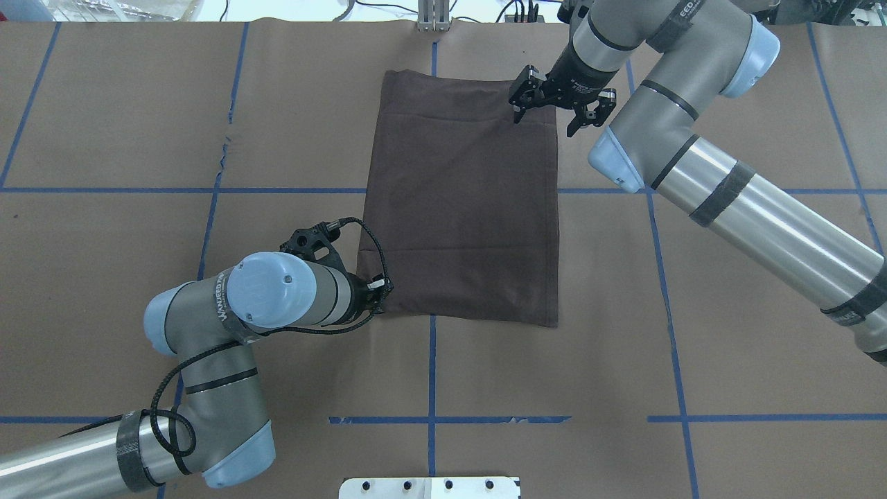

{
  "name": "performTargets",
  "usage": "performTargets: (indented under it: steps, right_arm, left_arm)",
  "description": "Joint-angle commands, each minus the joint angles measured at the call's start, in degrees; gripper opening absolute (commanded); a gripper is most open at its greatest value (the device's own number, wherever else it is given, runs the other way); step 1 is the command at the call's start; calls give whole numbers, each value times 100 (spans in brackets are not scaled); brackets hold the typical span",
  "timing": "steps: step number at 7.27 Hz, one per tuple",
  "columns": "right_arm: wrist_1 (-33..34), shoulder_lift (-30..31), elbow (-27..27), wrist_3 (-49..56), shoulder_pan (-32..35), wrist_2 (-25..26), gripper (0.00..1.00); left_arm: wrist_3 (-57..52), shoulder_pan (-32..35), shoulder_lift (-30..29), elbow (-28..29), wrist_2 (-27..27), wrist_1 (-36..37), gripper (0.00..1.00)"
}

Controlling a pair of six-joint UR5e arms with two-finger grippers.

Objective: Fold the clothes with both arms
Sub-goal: 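Move both grippers to the shirt's bottom corners nearest the robot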

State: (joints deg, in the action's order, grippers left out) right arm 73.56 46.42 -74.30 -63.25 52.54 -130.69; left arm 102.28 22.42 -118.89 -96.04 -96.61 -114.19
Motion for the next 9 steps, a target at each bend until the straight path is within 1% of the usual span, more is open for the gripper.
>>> performTargets:
  steps: [1, 2, 3, 4, 5, 6, 7, 8, 9]
  right_arm:
    - [0, 120, -214, -47, 11, 0, 100]
    - [9, 556, -843, -491, -76, 0, 100]
    - [9, 1083, -1641, -1244, -303, 78, 100]
    - [9, 1584, -2345, -2104, -628, 331, 100]
    - [18, 1885, -2726, -2913, -1179, 882, 100]
    - [44, 1966, -2782, -3391, -1820, 1671, 100]
    - [88, 1976, -2783, -3831, -2148, 2096, 100]
    - [410, 1958, -2783, -4001, -2308, 2161, 100]
    - [996, 1836, -2783, -3994, -2484, 2301, 100]
  left_arm:
    - [-24, 25, 23, -299, -41, 2, 0]
    - [-24, 34, 41, -501, -50, 2, 0]
    - [-32, 34, 50, -521, -50, 10, 0]
    - [-32, 34, 50, -521, -68, 11, 0]
    - [-137, 43, 50, -530, -138, 2, 0]
    - [-164, 60, 59, -547, -182, 2, 0]
    - [-164, 60, 154, -617, -200, 2, 0]
    - [-164, 60, 155, -626, -200, 2, 0]
    - [-164, 52, 155, -627, -209, -7, 0]
